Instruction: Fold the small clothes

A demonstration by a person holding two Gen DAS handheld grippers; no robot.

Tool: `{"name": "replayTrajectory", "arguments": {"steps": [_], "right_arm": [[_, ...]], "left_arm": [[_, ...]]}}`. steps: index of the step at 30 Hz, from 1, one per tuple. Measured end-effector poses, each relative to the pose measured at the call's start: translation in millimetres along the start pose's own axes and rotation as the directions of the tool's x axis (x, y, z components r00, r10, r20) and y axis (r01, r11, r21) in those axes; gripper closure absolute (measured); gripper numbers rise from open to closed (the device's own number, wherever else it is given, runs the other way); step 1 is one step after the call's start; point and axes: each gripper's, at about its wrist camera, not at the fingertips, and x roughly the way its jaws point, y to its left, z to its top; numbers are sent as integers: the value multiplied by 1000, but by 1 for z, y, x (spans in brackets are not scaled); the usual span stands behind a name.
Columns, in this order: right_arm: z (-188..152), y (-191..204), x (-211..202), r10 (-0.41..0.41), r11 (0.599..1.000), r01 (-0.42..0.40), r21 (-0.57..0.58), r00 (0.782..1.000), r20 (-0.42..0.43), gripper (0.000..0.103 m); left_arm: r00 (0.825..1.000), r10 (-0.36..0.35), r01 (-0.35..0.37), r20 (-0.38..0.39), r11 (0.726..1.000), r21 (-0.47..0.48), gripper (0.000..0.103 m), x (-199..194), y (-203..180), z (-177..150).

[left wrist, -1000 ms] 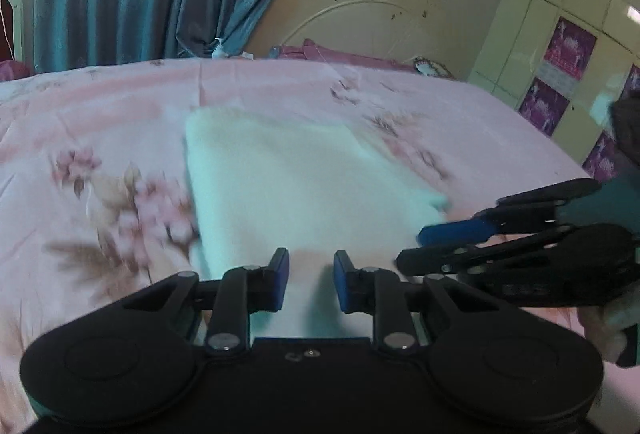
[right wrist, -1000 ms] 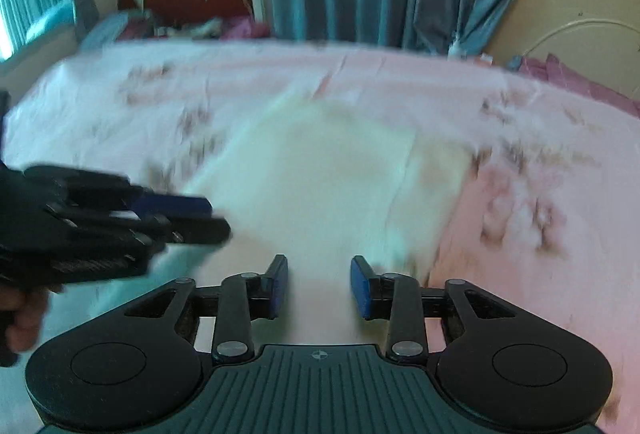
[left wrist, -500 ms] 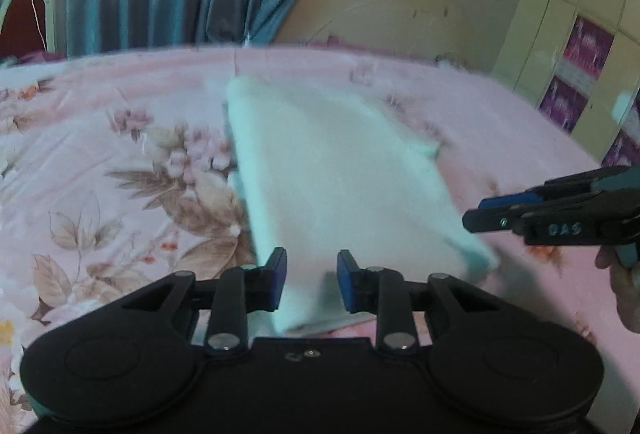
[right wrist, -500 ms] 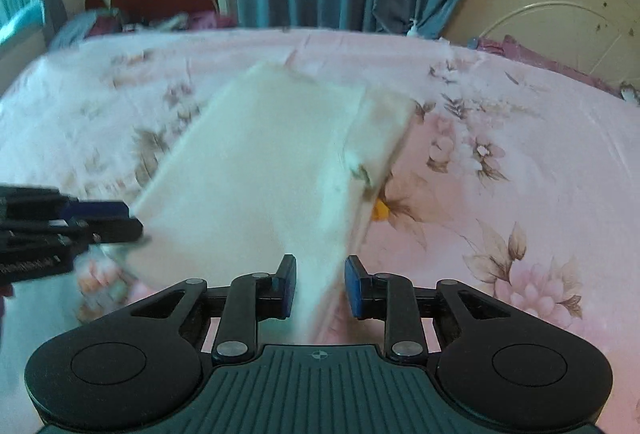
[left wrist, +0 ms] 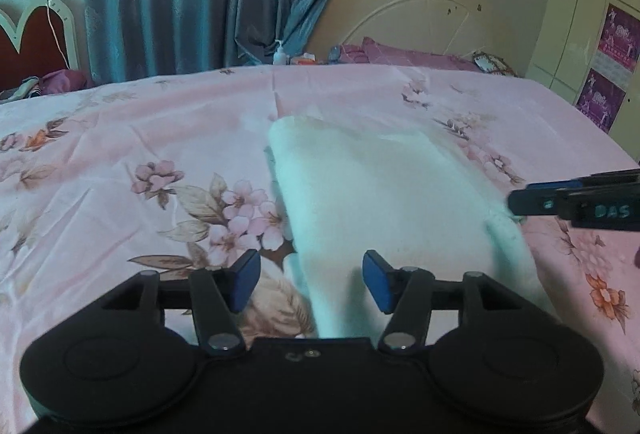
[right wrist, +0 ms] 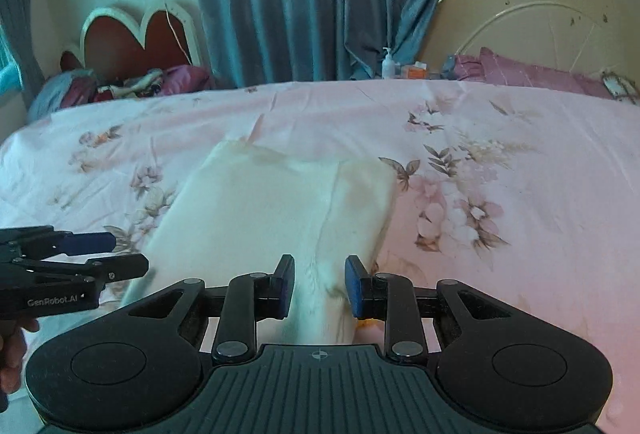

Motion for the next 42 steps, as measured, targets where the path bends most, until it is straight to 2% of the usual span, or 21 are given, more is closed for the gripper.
{"name": "replayTrajectory", "arguments": {"steps": [4,7,9,11,12,13,14,16,18,20,22,25,29,30,31,34,36,37,39,41,42], "right_arm": [[-12,-6,27,-85,994,79,-74,994,-75,75],[-16,-21,28,-56,998,55,-9,994,-91,75],[-13,-19,21,-78,997,76,-23,994,-78,75],[-6,-29,3,-61,996,62,71,998,-24,75],[-5,-39,-3,-40,990,40,133,999,-4,68],[-4,-48,-5,-27,983,26,183,1000,3,31],[-4,-60,-4,9,972,-11,234,1000,10,15],[-5,-83,4,116,935,-105,339,993,-10,15],[-9,-104,13,210,877,-181,445,978,-15,16],[-13,-117,22,268,831,-228,507,963,-6,18],[-18,-127,33,315,788,-254,561,949,-14,18],[-21,-131,47,380,755,-289,588,924,-33,18],[-13,-130,52,417,758,-312,574,907,-58,18],[-11,-127,55,437,755,-324,571,897,-68,19],[-10,-122,60,445,761,-328,560,892,-83,24],[2,-103,64,374,838,-277,471,919,-125,33],[7,-94,66,348,865,-258,430,926,-146,36],[7,-89,67,333,882,-248,401,930,-156,39],[9,-79,66,305,910,-233,344,936,-174,48],[10,-72,64,295,920,-232,316,941,-166,65],[11,-67,62,279,930,-224,292,946,-162,68]], "left_arm": [[1000,-7,7,-22,1000,22,42,11,-8,-3],[999,12,-10,-45,999,44,40,16,-11,-7],[998,34,-31,-53,998,55,38,17,-10,-7],[998,36,-34,-42,999,39,36,13,-4,-5],[999,36,-35,-34,999,25,29,11,0,-4],[999,29,-29,-31,1000,8,22,10,4,-2],[1000,5,-6,-28,1000,-30,21,10,12,0],[997,-71,66,-33,989,-133,23,14,28,4],[982,-180,162,-48,953,-254,32,22,45,6],[972,-227,194,-63,922,-334,37,32,56,7],[967,-241,197,-83,913,-357,37,41,60,7],[951,-296,234,-93,881,-410,37,52,67,7],[936,-340,263,-93,850,-456,37,61,72,9],[933,-348,269,-97,848,-456,38,64,70,9],[933,-345,266,-103,854,-447,38,66,67,10],[934,-340,265,-110,866,-423,38,71,56,15],[930,-349,273,-114,864,-423,39,76,51,19],[927,-358,280,-114,860,-426,43,77,50,20],[918,-378,295,-116,850,-438,43,82,43,23],[939,-317,247,-134,893,-377,54,83,31,26],[949,-288,230,-130,911,-343,59,81,24,29]]}}
